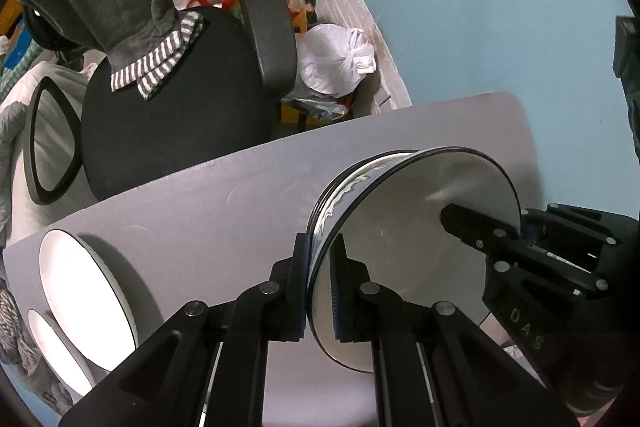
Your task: Organize plates and bowls
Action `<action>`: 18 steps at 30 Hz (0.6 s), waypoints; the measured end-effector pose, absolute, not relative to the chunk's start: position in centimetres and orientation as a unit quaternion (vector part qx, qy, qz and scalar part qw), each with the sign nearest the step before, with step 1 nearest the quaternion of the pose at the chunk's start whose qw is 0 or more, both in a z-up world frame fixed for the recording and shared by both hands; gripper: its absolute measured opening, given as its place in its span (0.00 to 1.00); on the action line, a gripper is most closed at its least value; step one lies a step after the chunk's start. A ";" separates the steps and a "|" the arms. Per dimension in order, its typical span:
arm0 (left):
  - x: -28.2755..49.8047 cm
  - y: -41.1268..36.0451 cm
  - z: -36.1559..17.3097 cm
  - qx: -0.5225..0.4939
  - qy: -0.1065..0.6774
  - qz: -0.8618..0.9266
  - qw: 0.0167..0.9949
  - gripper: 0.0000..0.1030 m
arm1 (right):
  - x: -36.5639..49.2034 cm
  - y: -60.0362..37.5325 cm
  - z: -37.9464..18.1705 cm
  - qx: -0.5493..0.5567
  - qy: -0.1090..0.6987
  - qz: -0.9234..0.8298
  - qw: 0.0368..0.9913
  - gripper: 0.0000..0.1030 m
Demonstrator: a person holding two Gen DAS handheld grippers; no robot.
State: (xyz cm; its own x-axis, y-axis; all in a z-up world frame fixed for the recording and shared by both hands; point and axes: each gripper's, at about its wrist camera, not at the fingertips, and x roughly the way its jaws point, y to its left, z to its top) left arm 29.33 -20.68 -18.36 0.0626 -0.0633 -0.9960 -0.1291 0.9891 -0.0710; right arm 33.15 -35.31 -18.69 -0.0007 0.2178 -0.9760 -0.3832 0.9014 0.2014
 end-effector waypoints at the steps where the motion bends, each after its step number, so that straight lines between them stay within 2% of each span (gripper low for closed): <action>1: 29.3 -20.7 -18.3 -0.068 0.683 0.023 0.727 0.07 | 33.1 -35.3 -18.7 -0.064 0.674 0.216 0.704 0.08; 4: 29.3 -20.7 -18.4 -0.065 0.684 0.025 0.726 0.08 | 33.1 -34.9 -18.7 -0.074 0.678 0.213 0.700 0.11; 9: 29.4 -20.2 -18.1 -0.074 0.682 0.033 0.727 0.12 | 33.3 -34.3 -18.8 -0.079 0.696 0.210 0.682 0.24; 12: 29.4 -19.8 -18.0 -0.078 0.681 0.039 0.727 0.16 | 33.2 -33.8 -18.7 -0.085 0.702 0.202 0.678 0.28; 18: 29.1 -19.4 -17.9 -0.087 0.680 0.041 0.727 0.17 | 33.0 -33.7 -18.6 -0.084 0.702 0.195 0.680 0.32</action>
State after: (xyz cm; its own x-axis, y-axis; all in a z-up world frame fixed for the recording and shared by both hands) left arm 29.13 -19.39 -17.90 0.0725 -0.0579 -0.9957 -0.1783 0.9815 -0.0700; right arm 33.03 -33.67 -18.60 -0.0621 0.1462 -0.9873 -0.3832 0.9099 0.1588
